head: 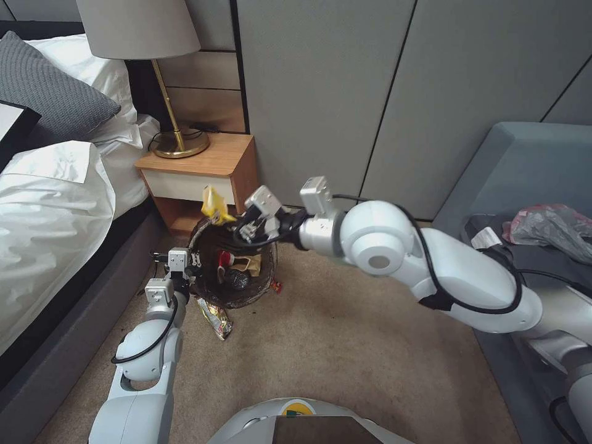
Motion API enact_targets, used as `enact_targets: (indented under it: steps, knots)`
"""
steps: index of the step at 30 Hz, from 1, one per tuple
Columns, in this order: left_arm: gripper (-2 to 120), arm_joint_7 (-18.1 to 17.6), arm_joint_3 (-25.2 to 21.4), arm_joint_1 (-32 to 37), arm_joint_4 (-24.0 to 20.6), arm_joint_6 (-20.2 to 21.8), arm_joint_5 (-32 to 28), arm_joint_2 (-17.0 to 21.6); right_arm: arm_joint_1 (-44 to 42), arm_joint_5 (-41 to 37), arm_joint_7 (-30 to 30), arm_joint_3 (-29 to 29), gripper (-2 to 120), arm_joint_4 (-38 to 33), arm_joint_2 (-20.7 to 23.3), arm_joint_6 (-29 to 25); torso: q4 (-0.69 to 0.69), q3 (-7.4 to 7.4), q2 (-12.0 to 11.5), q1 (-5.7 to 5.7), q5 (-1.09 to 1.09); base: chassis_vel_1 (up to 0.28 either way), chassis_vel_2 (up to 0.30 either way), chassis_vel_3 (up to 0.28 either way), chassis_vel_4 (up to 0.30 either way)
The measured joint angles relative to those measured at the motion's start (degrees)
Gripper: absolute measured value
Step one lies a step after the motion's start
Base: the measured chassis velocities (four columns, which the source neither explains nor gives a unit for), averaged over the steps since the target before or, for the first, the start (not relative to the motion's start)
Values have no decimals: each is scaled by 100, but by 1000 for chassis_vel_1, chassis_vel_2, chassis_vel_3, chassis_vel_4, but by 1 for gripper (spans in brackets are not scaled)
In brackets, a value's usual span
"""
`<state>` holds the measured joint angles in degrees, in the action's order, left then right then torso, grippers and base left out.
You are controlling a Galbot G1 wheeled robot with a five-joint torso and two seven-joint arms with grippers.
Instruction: Pick up the trash bin, then pick up the garbage from the floor and place it into the trash bin.
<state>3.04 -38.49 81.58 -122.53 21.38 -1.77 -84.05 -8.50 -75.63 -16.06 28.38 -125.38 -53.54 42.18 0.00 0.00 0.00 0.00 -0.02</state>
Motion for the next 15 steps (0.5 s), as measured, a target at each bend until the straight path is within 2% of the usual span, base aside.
enact_targets:
  steps: [7,15]
  knots:
    - [2,1,3,-18,2,0,-18,3,-295,209,-19,208,0,209,16,-2,-2,0,0,0,1,0,0,0,0]
    - [2,2,30,-7,-82,19,-29,3,-461,408,-36,439,0,846,-197,-5,-1,0,0,0,2,0,0,0,0]
